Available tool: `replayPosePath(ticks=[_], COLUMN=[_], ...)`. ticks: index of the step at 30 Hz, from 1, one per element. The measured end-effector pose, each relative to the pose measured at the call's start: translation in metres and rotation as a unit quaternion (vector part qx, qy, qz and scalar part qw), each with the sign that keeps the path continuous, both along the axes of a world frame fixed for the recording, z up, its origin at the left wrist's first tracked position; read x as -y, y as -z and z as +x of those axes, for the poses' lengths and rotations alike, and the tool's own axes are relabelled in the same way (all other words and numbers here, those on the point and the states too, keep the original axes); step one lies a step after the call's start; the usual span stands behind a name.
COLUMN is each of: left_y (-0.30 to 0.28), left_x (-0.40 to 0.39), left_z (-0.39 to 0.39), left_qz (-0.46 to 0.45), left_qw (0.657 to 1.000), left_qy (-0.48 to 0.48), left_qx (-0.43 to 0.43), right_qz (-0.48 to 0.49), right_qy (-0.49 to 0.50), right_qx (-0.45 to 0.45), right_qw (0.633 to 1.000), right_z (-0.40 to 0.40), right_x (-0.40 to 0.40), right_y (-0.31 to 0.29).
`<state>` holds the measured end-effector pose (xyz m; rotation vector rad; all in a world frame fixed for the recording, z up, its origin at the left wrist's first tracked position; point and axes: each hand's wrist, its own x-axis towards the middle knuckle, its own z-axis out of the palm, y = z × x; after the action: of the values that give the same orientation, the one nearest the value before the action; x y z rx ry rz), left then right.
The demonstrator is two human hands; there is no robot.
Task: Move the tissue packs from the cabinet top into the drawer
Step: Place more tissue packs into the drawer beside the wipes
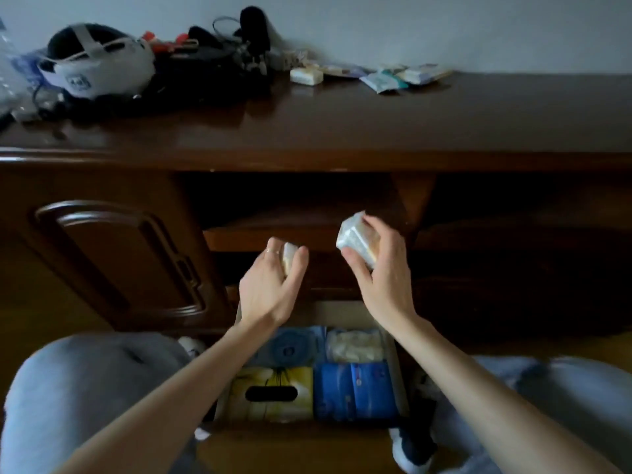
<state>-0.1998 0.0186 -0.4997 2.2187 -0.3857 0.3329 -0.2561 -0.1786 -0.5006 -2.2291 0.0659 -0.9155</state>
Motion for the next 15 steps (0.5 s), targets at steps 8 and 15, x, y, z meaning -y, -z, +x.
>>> replayPosePath(ticks=[8, 15], left_y=[0.116, 0.152], left_x=[-0.043, -0.055], left_z=[-0.028, -0.039], left_qz=[-0.299, -0.351], left_qw=[0.764, 0.751], left_qy=[-0.121, -0.083], left_qx=[-0.559, -0.553], right_qz=[0.387, 0.427], right_qy=[-0.034, -0.064], right_qx=[-0.391, -0.41], right_qw=[0.835, 0.804], right_z=[-0.052, -0.036], right_x=[-0.04, -0.06], right_y=[0.141, 0.166])
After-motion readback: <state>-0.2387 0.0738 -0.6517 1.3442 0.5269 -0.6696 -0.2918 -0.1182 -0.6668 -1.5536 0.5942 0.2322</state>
